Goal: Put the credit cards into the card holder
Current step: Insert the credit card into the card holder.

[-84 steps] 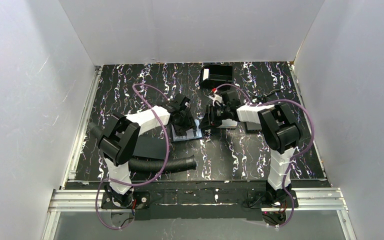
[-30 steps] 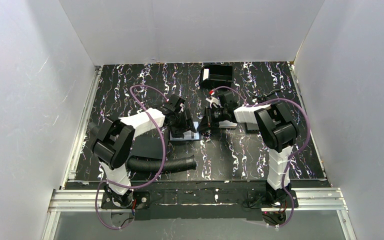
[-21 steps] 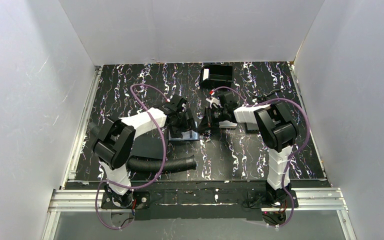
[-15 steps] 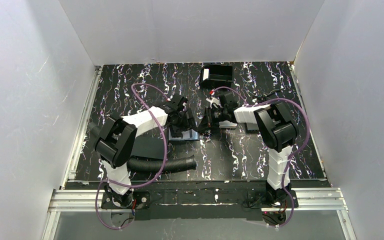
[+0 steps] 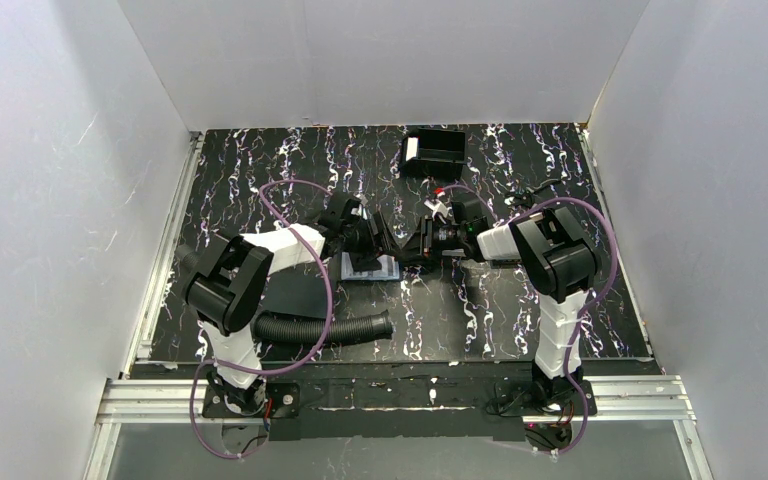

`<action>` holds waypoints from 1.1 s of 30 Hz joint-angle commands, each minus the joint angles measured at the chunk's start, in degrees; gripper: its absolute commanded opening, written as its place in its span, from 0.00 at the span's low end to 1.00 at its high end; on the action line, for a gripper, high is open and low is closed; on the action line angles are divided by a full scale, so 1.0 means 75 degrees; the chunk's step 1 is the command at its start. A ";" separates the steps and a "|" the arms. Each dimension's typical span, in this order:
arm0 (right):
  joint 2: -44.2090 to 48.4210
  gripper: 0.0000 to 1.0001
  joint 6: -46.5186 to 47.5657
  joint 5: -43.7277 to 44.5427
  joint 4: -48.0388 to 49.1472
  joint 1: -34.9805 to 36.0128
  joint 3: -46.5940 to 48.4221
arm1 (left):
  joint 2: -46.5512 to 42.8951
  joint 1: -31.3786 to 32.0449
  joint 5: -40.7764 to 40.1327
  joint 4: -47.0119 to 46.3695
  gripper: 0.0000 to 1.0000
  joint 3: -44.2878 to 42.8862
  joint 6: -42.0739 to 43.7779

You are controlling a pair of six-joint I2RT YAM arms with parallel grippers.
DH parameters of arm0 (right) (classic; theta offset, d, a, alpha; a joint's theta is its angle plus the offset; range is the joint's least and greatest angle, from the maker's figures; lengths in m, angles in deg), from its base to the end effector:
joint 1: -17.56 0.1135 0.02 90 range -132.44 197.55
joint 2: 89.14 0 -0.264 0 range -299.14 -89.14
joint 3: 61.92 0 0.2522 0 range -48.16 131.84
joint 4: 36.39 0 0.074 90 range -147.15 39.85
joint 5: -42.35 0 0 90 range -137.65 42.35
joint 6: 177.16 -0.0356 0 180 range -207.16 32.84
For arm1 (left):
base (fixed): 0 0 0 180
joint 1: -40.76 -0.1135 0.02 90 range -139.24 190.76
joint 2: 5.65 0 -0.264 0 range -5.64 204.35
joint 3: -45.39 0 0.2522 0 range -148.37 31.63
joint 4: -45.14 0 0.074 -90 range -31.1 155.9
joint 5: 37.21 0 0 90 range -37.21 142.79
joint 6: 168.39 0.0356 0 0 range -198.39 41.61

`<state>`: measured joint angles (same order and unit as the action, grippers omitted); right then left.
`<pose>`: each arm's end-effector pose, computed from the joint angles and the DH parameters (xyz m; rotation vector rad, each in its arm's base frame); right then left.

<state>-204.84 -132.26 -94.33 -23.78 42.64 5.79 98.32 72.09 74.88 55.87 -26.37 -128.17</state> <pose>0.3364 0.1860 0.1070 -0.1073 2.4093 1.5298 0.3137 -0.2067 0.1624 -0.1939 2.5397 -1.0949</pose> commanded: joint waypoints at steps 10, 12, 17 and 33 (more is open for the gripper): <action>0.0401 0.38 0.1250 0.0179 -0.1531 -0.0011 0.0579 | -0.0625 0.0093 -0.0648 0.3585 0.71 -0.1489 0.1072; 0.0395 0.38 0.1249 0.0122 -0.1535 -0.0008 0.0597 | -0.0649 0.0088 -0.0853 0.3959 0.68 -0.1691 0.1234; 0.0566 0.32 0.1331 0.0228 -0.1836 -0.0009 0.0670 | -0.0913 0.0079 -0.1391 0.4214 0.60 -0.1770 0.1681; 0.0480 0.19 0.1042 0.0003 -0.1807 -0.0004 0.1228 | 0.0626 -0.0450 0.1057 0.2829 0.18 -0.2152 0.1640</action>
<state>-199.88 -122.07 -91.88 -41.31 42.68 12.61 100.37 68.62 79.02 77.03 -40.45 -116.54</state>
